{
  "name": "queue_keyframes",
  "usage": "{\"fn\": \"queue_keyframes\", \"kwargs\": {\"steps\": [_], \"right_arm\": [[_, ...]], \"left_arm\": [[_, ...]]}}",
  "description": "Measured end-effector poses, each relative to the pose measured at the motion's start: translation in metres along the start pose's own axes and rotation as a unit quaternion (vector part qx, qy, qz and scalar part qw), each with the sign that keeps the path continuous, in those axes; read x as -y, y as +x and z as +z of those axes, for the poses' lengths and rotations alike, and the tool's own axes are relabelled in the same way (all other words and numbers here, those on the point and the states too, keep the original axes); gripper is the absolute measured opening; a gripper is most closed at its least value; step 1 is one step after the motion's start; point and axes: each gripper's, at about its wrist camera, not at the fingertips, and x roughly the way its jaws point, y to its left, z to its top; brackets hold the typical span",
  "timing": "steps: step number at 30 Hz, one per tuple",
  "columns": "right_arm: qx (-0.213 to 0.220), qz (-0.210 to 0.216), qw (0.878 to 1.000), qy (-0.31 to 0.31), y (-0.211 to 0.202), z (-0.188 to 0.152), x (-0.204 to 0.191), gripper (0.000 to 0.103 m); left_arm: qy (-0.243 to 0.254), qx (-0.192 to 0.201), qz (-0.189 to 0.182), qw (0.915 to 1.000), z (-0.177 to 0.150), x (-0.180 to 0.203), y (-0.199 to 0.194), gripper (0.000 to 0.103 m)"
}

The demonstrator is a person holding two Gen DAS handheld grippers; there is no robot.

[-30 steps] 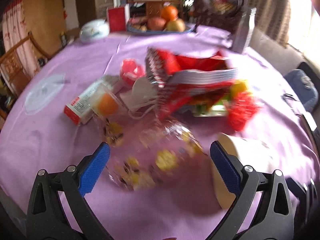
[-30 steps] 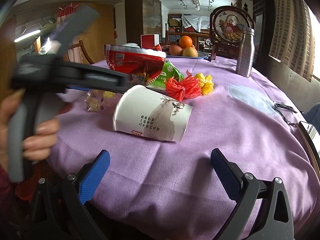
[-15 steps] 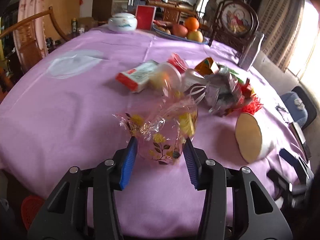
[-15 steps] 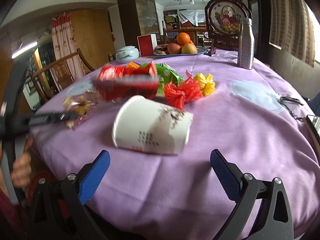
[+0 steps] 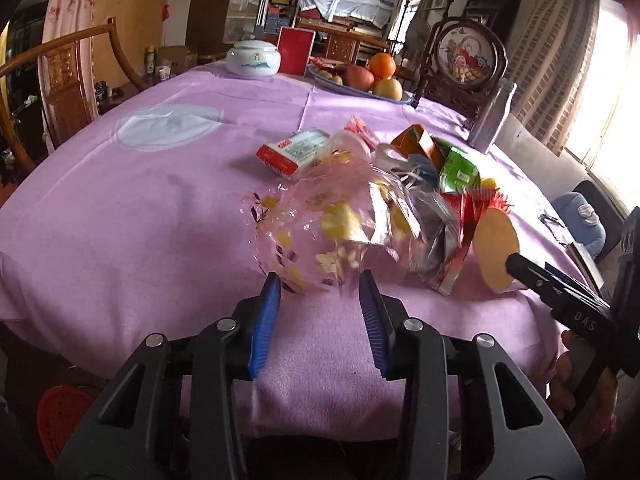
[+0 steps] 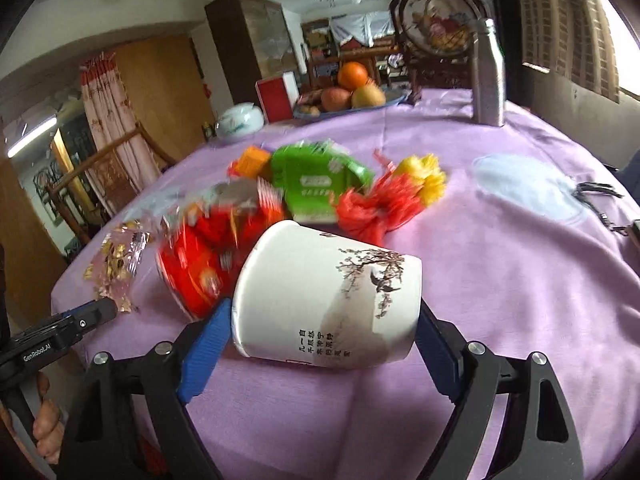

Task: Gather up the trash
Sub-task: 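Carry the wrapper and cup down to the red wastebasket and release both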

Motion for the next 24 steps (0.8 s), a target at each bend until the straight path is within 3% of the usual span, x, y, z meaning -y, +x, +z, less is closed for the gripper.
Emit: {"fn": "queue_keyframes", "kwargs": {"steps": [3,4,5,7,12,14,17,18,19,20,21,22,24], "right_arm": [[0.020,0.004,1.000,-0.006,-0.012,0.000,0.005,0.085],[0.027,0.003,1.000,-0.012,-0.017,0.000,0.005,0.085],[0.032,-0.001,0.999,-0.019,-0.020,-0.001,0.004,0.085],[0.038,-0.008,0.999,-0.029,-0.026,-0.002,0.006,0.085],[0.043,0.000,0.999,-0.024,-0.031,-0.006,0.017,0.085],[0.042,0.005,0.999,-0.023,-0.033,-0.006,0.019,0.085],[0.041,0.009,0.999,-0.026,-0.036,-0.007,0.020,0.086],[0.041,0.009,0.999,-0.029,-0.037,-0.008,0.018,0.086],[0.041,0.009,0.999,-0.034,-0.039,-0.008,0.018,0.086],[0.044,0.008,0.998,-0.036,-0.040,-0.008,0.018,0.086],[0.046,0.008,0.998,-0.038,-0.042,-0.009,0.019,0.086],[0.049,0.009,0.998,-0.039,-0.044,-0.009,0.019,0.085],[0.054,0.014,0.998,-0.037,-0.048,-0.009,0.018,0.085]], "left_arm": [[-0.001,-0.001,0.005,1.0000,0.001,0.001,0.002,0.042],[-0.002,-0.004,0.008,1.0000,0.001,0.001,0.004,0.050],[-0.004,-0.006,0.011,0.9999,0.000,0.002,0.005,0.068],[-0.019,0.002,0.023,0.9995,0.002,0.002,0.003,0.092],[-0.004,0.011,0.020,0.9997,0.025,0.012,0.010,0.096],[-0.001,-0.023,0.017,0.9996,0.043,0.012,0.035,0.096],[-0.043,-0.075,0.001,0.9963,0.058,-0.001,0.072,0.096],[-0.056,-0.082,-0.008,0.9950,0.060,-0.005,0.077,0.096],[-0.059,-0.076,-0.008,0.9954,0.061,-0.005,0.075,0.090],[-0.054,-0.070,-0.017,0.9959,0.061,-0.003,0.071,0.063],[-0.049,-0.068,-0.039,0.9957,0.060,-0.001,0.065,0.048],[-0.049,-0.067,-0.053,0.9952,0.059,0.001,0.059,0.040],[-0.044,-0.044,-0.061,0.9962,0.055,0.004,0.039,0.036]]}}
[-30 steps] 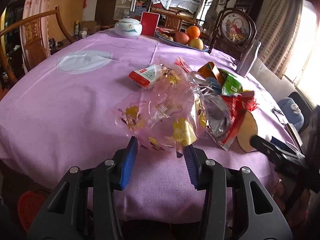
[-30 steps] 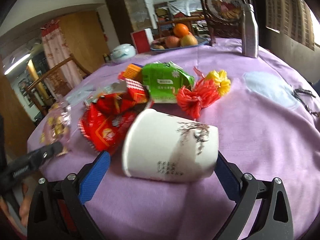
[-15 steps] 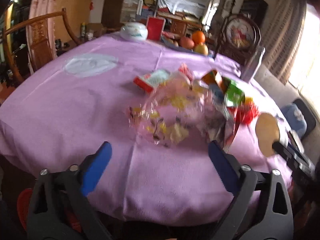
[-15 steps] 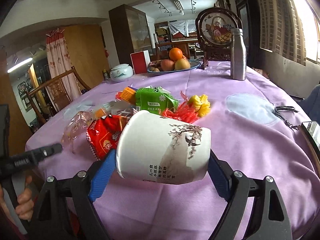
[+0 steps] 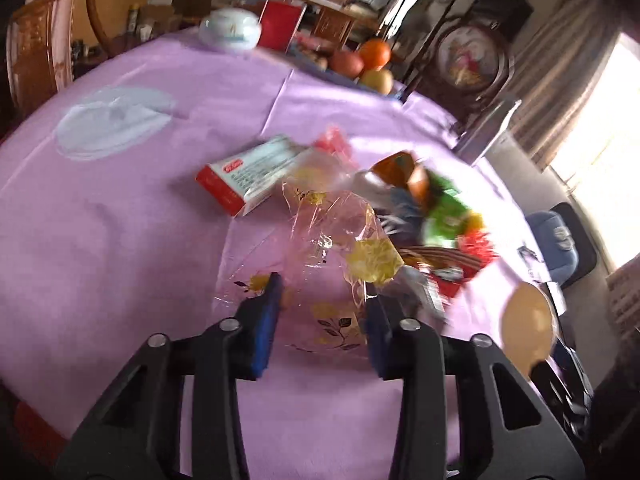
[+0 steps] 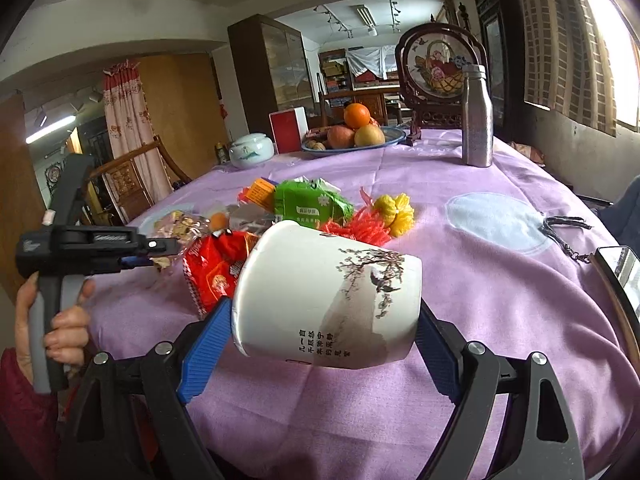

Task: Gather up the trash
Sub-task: 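Carry the wrapper and cup down to the red wastebasket and release both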

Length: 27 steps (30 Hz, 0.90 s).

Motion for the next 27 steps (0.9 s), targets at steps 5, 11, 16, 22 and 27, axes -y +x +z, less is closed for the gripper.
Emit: {"fn": "queue_keyframes", "kwargs": {"steps": [5,11,16,22,27], "right_arm": [[0.021,0.014,1.000,0.001,-0.014,0.003,-0.004,0.085],[0.042,0.051,0.998,-0.012,-0.038,0.003,-0.022,0.085],[0.038,0.102,0.994,-0.033,-0.047,0.000,-0.052,0.085],[0.016,0.150,0.986,-0.067,-0.051,-0.008,-0.103,0.085],[-0.003,0.176,0.979,-0.107,-0.051,-0.016,-0.155,0.085]], "left_arm": [[0.012,0.048,0.007,0.9987,-0.012,0.005,-0.052,0.036],[0.000,0.091,0.062,0.9940,-0.046,-0.024,-0.128,0.036],[-0.055,0.079,0.129,0.9870,-0.105,-0.083,-0.173,0.036],[-0.146,0.039,0.182,0.9715,-0.182,-0.166,-0.191,0.039],[-0.198,-0.006,0.227,0.9534,-0.224,-0.222,-0.170,0.085]]}}
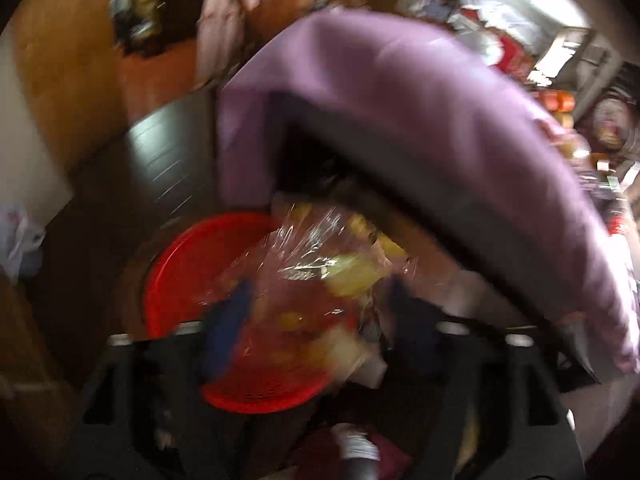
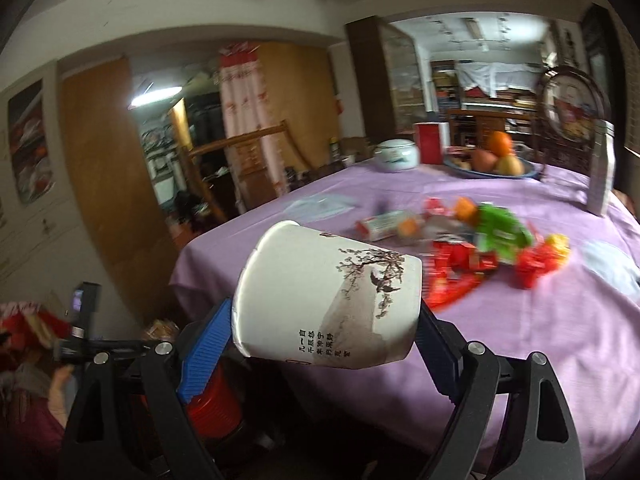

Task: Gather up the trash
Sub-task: 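Carry the wrapper and cup down to the red wastebasket and release both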

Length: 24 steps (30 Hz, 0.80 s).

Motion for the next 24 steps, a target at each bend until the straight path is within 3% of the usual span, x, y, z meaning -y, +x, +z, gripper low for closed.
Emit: {"fn": "queue_keyframes", "kwargs": {"steps": [1,7,13,16,20,22,24], "right_arm": [[-0.008,0.007,1.000,-0.010,0.006,0.000,-0.012,0.085],[-0.048,0.042,0.997,-0.048,0.037,-0.004,-0.069,0.085],[-0.098,0.092,0.988,-0.078,0.078,-0.016,-0.125,0.085],[-0.128,0.131,0.979,-0.092,0.104,-0.024,-0.159,0.085],[-0.159,0.202,0.958,-0.129,0.137,-0.033,-0.219,0.086],[-0.173,0.217,0.949,-0.147,0.152,-0.039,-0.238,0.087],[-0.177,0.213,0.949,-0.151,0.160,-0.042,-0.243,0.093]], "left_arm": [[-0.007,-0.004,0.005,1.0000,-0.002,-0.005,0.005,0.090],[-0.019,0.001,0.013,0.9997,-0.011,-0.027,0.013,0.093],[-0.039,0.050,0.073,0.9954,-0.017,-0.050,-0.009,0.095],[-0.067,0.060,0.091,0.9918,-0.012,-0.071,-0.018,0.095],[-0.101,0.065,0.123,0.9851,-0.009,-0.101,-0.032,0.095],[-0.110,0.064,0.123,0.9841,-0.009,-0.109,-0.036,0.095],[-0.112,0.066,0.129,0.9831,-0.009,-0.111,-0.041,0.095]]}}
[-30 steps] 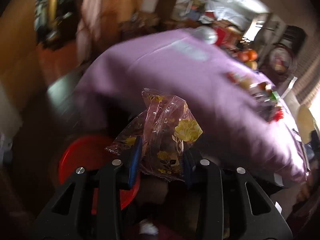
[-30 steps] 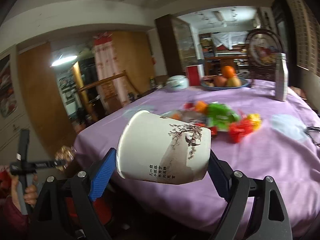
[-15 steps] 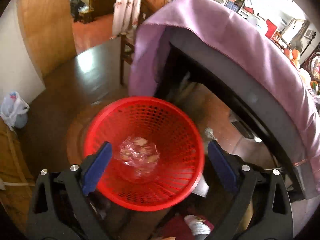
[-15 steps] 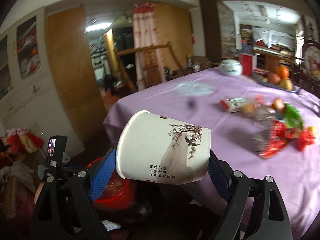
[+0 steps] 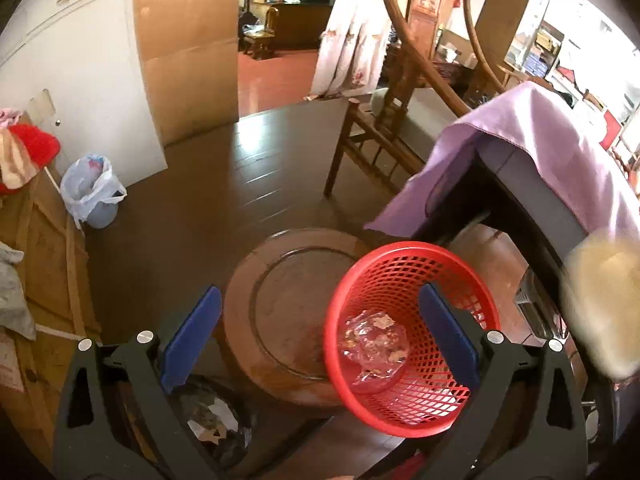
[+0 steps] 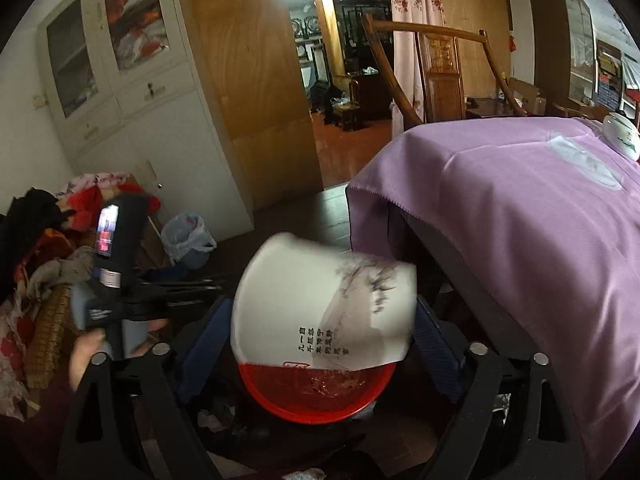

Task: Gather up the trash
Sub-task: 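Carry the wrapper and cup down to the red wastebasket and release both, then raise both tools back over the table toward the remaining trash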

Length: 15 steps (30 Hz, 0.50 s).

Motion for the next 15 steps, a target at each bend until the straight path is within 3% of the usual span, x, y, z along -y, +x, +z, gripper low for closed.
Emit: {"fn": "queue_keyframes", "kwargs": {"steps": [4,8,15], "right_arm": [[0.007,-0.011,1.000,0.018,-0.010,-0.005,0.010,0.094],[0.015,-0.015,0.999,0.047,-0.018,-0.009,0.040,0.094],[0.046,-0.050,0.996,0.055,-0.055,-0.023,0.059,0.094]], "left_arm": [[0.004,0.007,0.003,1.0000,0.001,0.003,-0.002,0.095],[0.002,0.002,-0.020,0.9998,-0.003,0.011,0.001,0.095],[0.028,0.014,-0.039,0.9987,-0.002,0.040,-0.017,0.095]]}}
